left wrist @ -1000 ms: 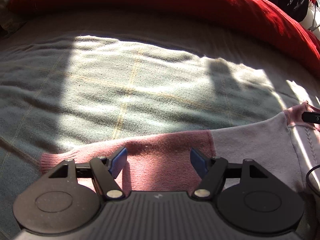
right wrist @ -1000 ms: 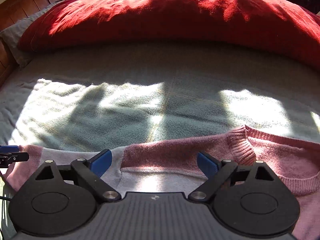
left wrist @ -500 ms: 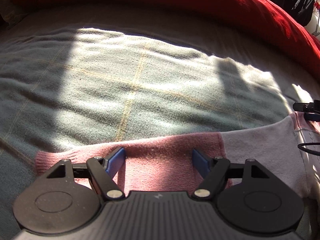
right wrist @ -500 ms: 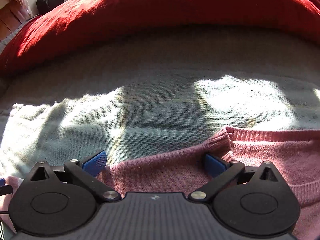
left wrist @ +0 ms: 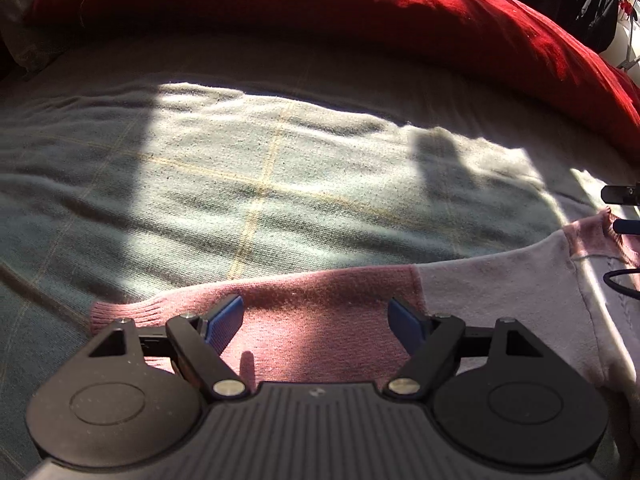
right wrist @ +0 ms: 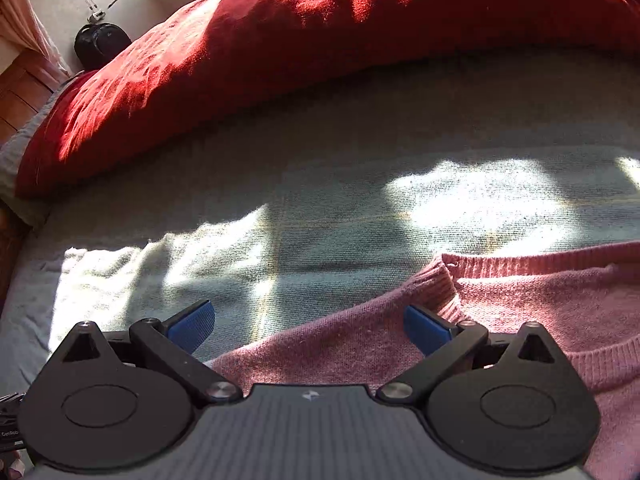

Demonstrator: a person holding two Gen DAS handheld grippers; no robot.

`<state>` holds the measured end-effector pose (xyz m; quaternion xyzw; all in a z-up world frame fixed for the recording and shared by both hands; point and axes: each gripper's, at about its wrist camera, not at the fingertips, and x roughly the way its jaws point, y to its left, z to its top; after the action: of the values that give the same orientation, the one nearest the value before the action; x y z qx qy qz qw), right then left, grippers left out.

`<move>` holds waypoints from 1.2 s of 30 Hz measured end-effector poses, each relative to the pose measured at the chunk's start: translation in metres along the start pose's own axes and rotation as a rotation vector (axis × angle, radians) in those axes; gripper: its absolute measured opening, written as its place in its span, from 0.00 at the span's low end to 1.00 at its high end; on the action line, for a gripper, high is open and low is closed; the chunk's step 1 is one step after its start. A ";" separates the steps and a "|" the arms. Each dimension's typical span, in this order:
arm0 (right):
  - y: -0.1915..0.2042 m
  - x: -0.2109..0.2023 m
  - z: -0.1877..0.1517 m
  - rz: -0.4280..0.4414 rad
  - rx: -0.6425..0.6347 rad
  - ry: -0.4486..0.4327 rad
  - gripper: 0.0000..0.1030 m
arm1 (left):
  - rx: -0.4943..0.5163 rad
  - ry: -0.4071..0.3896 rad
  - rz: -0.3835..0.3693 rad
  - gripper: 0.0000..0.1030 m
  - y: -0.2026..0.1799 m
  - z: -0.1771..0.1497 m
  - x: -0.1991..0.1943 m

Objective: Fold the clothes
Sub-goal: 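Move the right tool to the bunched white sleeve of the sweater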

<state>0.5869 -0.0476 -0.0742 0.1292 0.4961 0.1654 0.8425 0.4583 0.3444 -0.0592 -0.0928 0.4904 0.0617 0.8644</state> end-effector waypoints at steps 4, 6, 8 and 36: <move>0.013 -0.035 -0.019 0.000 -0.034 -0.009 1.00 | 0.010 -0.003 0.003 0.77 -0.007 -0.015 -0.017; 0.020 -0.051 -0.032 -0.004 -0.059 -0.008 1.00 | 0.002 0.025 -0.002 0.77 -0.007 -0.024 -0.011; 0.024 -0.063 -0.046 -0.008 -0.081 0.000 1.00 | -0.006 0.037 0.004 0.77 -0.003 -0.030 0.001; -0.017 -0.233 -0.167 0.034 -0.172 0.031 0.92 | 0.225 0.082 -0.133 0.76 -0.205 -0.080 -0.067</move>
<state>0.3371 -0.1493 0.0252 0.0621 0.4908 0.2239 0.8397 0.3975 0.1256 -0.0217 -0.0298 0.5219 -0.0550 0.8507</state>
